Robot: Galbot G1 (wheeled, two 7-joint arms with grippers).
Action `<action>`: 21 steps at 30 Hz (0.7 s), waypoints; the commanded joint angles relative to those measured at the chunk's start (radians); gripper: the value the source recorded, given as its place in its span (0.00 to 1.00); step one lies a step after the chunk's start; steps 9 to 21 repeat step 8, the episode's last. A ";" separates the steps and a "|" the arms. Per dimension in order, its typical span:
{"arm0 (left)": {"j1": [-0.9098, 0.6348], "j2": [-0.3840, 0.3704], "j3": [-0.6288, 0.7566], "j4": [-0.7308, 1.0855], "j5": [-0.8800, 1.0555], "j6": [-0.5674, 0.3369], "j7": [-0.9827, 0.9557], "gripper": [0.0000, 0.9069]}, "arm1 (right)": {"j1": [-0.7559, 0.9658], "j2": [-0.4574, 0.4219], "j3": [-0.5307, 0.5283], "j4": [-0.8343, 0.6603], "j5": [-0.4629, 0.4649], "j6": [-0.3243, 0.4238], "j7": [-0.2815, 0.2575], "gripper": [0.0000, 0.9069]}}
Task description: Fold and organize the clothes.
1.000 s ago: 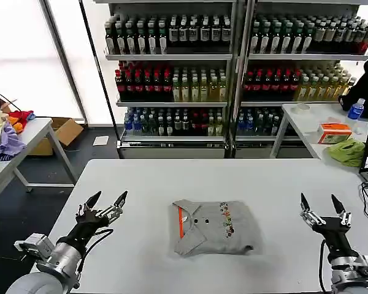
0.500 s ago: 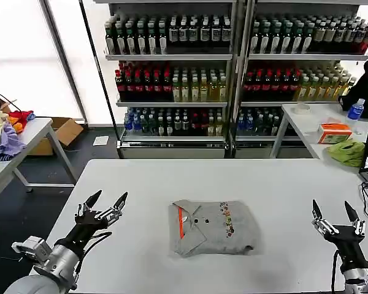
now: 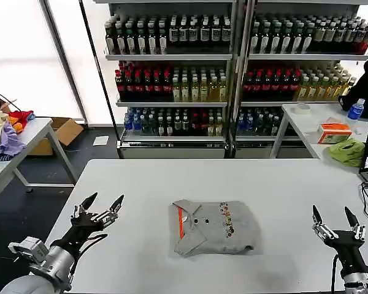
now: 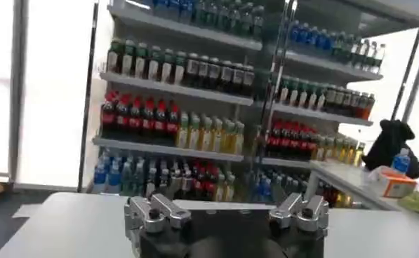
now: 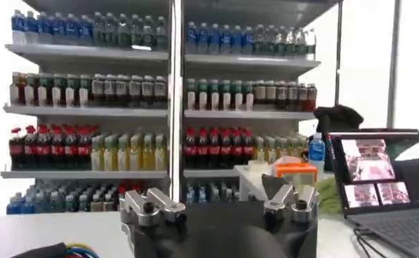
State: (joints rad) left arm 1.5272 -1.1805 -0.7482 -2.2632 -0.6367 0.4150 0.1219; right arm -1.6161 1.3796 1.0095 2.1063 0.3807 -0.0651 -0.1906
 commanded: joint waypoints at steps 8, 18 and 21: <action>0.054 0.027 0.016 0.005 0.079 -0.064 0.012 1.00 | 0.034 0.009 -0.028 -0.003 -0.007 -0.055 0.002 1.00; 0.054 0.027 0.016 0.005 0.079 -0.064 0.012 1.00 | 0.034 0.009 -0.028 -0.003 -0.007 -0.055 0.002 1.00; 0.054 0.027 0.016 0.005 0.079 -0.064 0.012 1.00 | 0.034 0.009 -0.028 -0.003 -0.007 -0.055 0.002 1.00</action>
